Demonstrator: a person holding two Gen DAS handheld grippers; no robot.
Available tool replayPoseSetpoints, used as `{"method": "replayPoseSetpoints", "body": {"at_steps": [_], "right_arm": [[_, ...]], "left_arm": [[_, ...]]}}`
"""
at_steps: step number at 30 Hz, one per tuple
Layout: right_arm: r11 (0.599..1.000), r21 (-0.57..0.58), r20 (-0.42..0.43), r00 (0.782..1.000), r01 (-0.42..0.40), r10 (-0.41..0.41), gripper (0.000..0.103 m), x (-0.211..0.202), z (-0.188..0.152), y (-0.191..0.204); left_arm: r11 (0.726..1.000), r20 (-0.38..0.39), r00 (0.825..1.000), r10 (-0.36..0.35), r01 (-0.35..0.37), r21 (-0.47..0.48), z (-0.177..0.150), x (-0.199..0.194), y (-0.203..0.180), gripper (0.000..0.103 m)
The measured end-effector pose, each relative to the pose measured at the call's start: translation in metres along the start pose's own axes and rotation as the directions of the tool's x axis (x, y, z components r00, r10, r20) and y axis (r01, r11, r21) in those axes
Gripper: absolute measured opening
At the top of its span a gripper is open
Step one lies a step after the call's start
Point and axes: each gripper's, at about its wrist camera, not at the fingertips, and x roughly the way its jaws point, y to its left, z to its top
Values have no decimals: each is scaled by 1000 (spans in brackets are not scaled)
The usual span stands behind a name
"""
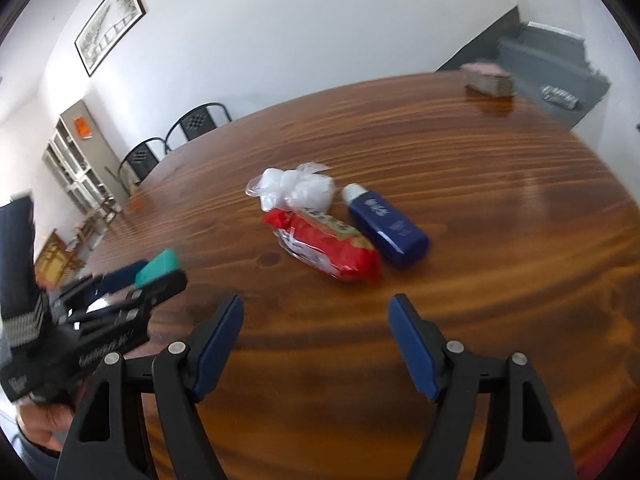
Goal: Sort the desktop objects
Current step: 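Grasp the red snack pack with the right gripper while the left gripper holds the soap box, then carry the soap box and red pack into the red tin and release both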
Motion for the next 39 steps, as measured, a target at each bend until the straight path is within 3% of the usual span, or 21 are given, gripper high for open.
{"method": "replayPoseSetpoints", "body": {"at_steps": [9, 13, 17, 19, 21, 23, 29, 33, 39], "right_arm": [[998, -22, -30, 998, 54, -54, 79, 34, 23, -6], [999, -53, -64, 998, 10, -13, 79, 41, 25, 2], [985, -134, -121, 988, -112, 96, 79, 40, 16, 23], [982, -177, -110, 993, -68, 49, 79, 41, 14, 33], [983, -184, -95, 995, 2, -20, 74, 46, 18, 36], [984, -172, -97, 994, 36, -53, 60, 54, 23, 36], [976, -177, -62, 988, 129, -142, 35, 63, 28, 40], [970, -200, -55, 986, 140, -154, 32, 58, 20, 46], [984, -161, -52, 996, 70, -79, 31, 38, 9, 43]], "left_arm": [[999, -9, 1000, -2, 1, -40, -3, -1, 24, 61], [999, -9, 1000, -10, 10, -35, -2, -2, 23, 61], [999, -9, 1000, -16, 16, -40, -1, -2, 23, 61], [999, -10, 1000, -16, 16, -42, -1, -1, 23, 61], [999, -13, 1000, -15, 15, -38, -1, 0, 22, 61], [999, -15, 1000, -14, 13, -38, -1, 0, 22, 61], [999, -17, 1000, -12, 11, -42, -2, 0, 20, 61], [999, -18, 1000, -18, 18, -36, -2, 1, 18, 61], [999, -4, 999, -31, 31, -24, -1, -5, 12, 61]]}}
